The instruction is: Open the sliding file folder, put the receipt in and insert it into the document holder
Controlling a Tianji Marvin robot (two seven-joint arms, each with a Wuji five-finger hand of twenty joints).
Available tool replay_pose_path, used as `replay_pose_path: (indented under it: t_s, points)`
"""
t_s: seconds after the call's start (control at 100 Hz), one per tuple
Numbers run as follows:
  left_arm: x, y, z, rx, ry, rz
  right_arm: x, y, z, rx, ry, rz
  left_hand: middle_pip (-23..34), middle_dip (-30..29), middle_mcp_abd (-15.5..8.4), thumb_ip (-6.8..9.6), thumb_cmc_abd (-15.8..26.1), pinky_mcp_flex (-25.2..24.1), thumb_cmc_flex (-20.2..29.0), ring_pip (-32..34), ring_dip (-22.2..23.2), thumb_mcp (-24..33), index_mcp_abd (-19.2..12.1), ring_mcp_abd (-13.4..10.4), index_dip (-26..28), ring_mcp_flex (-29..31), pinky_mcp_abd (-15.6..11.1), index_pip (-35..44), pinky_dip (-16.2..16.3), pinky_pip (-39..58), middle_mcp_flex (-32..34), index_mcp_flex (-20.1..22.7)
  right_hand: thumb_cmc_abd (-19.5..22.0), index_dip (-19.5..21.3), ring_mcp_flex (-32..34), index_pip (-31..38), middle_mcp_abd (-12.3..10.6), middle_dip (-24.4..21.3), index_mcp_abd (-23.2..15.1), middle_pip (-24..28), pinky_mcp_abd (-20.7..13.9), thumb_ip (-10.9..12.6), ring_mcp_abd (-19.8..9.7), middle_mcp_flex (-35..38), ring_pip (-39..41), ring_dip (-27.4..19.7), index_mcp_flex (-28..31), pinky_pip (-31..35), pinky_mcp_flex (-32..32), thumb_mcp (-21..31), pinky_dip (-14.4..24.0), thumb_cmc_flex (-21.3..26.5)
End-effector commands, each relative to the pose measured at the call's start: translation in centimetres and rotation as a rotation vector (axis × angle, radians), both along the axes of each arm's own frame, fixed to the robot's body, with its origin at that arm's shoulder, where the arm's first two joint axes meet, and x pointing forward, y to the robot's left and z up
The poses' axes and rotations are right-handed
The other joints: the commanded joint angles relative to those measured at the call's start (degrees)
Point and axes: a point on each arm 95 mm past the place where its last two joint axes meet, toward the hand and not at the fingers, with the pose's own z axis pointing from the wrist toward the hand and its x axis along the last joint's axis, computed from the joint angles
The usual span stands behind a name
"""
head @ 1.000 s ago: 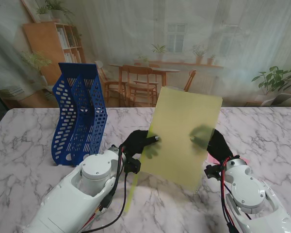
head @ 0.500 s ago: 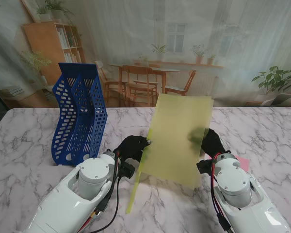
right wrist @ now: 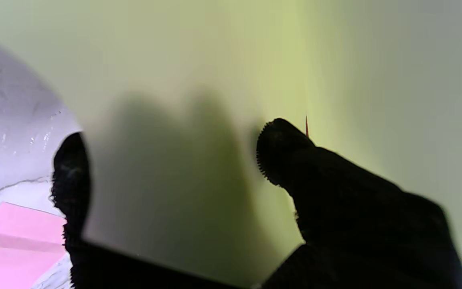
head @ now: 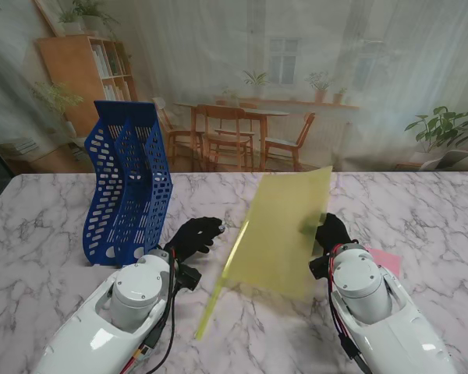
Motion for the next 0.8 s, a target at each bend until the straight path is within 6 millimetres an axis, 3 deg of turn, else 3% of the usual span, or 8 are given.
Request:
replay_pose_path:
  t_s: [0.0,0.19,0.27,0.29,0.34,0.57,0.69,0.79]
  points:
    - [-0.1,0.3,0.6,0.004,-0.019,-0.025,0.0,0.4,-0.5,-0.001,0.026,0.002,-0.19,0.96,-3.04,0.77,2.31,-5.13,-1.08,-3.12,-0.78,-1.50,-2.09,-2.53,0.44,-5.06,-3.60,-0.78,-0.98,-3.30,-4.56,-1.71,-0.30,1.93,1.48,2.88,1.25,0.59,-3.31,2.38,2.51,-0.35,0.84,3.03,3.73,0.81,3.29,2.42,1.38,4.06,-0.42,4.28]
    - [0.1,0.6,2.4,0.024,-0.109,-0.057,0.0,0.8,-1.0,-0.011,0.058,-0.008,-0.73,2.87,-6.34,0.57,3.37,-10.88,-2.17,-8.00,-0.71,-1.68,-3.26,-6.12,2.70,-11.25,-4.74,1.06,-3.95,-15.00,-5.49,0.33,-0.10,2.05,1.43,2.71,1.49,0.55,-2.65,2.30,2.71,-0.40,1.16,3.02,3.59,0.64,3.15,2.49,1.30,4.15,-0.40,4.34]
    - [0.3,0.7,3.4,0.022,-0.145,-0.083,0.0,0.9,-1.3,-0.021,0.071,-0.021,-2.08,2.95,-6.87,0.38,3.27,-11.76,-3.04,-11.06,-1.24,-1.81,-4.31,-8.19,3.36,-13.27,-3.24,1.38,-5.59,-29.85,-8.08,0.25,0.35,2.15,1.53,2.66,1.65,0.54,-2.77,2.39,3.09,-0.47,1.58,3.16,4.12,0.75,3.09,3.31,1.37,3.86,-0.09,4.32]
    - [0.3,0.8,3.7,0.022,-0.154,-0.092,0.0,1.0,-1.3,-0.025,0.072,-0.024,-2.46,3.07,-6.99,0.32,3.28,-11.67,-3.32,-11.73,-1.10,-1.74,-4.52,-8.57,3.51,-13.75,-3.21,1.33,-2.54,-34.14,-8.56,0.14,0.50,2.23,1.55,2.69,1.65,0.55,-2.92,2.49,3.21,-0.47,1.67,3.23,4.45,0.83,3.05,3.73,1.50,3.75,0.05,4.31]
    - [0.5,0.8,4.5,0.014,-0.176,-0.115,0.0,1.0,-1.4,-0.040,0.079,-0.021,-3.37,2.91,-7.82,0.17,3.40,-12.22,-4.00,-13.97,-1.93,-1.92,-5.02,-10.14,3.64,-15.35,-3.47,1.23,-1.58,-42.10,-9.64,-0.10,1.04,2.41,1.54,2.67,1.30,0.55,-3.13,2.85,2.87,-0.42,1.51,3.39,5.57,0.91,2.89,5.24,1.79,3.05,0.43,4.30]
    - [1.9,-0.3,7.8,0.017,-0.270,-0.279,-0.2,1.4,-1.6,-0.079,0.092,-0.019,-6.60,0.20,-10.01,-0.49,4.75,-9.01,-8.24,-20.11,-5.82,-2.16,-6.96,-15.13,3.76,-16.15,-12.24,0.35,-21.18,-52.33,-7.21,1.70,1.51,1.16,1.70,2.61,0.93,0.12,-1.06,3.47,2.67,-0.23,1.53,4.97,8.49,1.01,2.58,7.76,3.21,2.42,1.12,4.45]
    - [2.9,-2.0,8.6,0.016,-0.282,-0.367,-0.4,1.7,-1.0,-0.084,0.093,-0.014,-7.94,-1.16,-12.19,-0.35,4.90,-8.46,-6.24,-21.25,-7.10,-1.70,-8.37,-17.59,3.17,-16.20,-15.67,-0.91,-22.82,-52.27,-7.58,0.51,1.33,-1.53,1.58,2.07,1.18,-0.05,1.28,4.40,3.20,-0.25,1.50,6.19,11.65,1.59,2.87,8.94,4.88,2.75,1.24,4.52]
    - [3.8,-3.7,8.9,0.054,-0.302,-0.465,-0.6,2.0,-0.4,-0.091,0.101,0.004,-8.33,-2.32,-15.02,0.55,5.15,-8.02,3.51,-21.70,-8.07,1.40,-12.46,-19.78,2.41,-16.03,-17.54,-2.21,-22.80,-51.78,-9.58,-2.22,1.36,-3.29,1.67,1.49,1.20,0.03,2.69,5.10,3.31,-0.29,1.29,7.04,13.53,2.05,3.03,9.70,6.02,2.86,1.22,4.54]
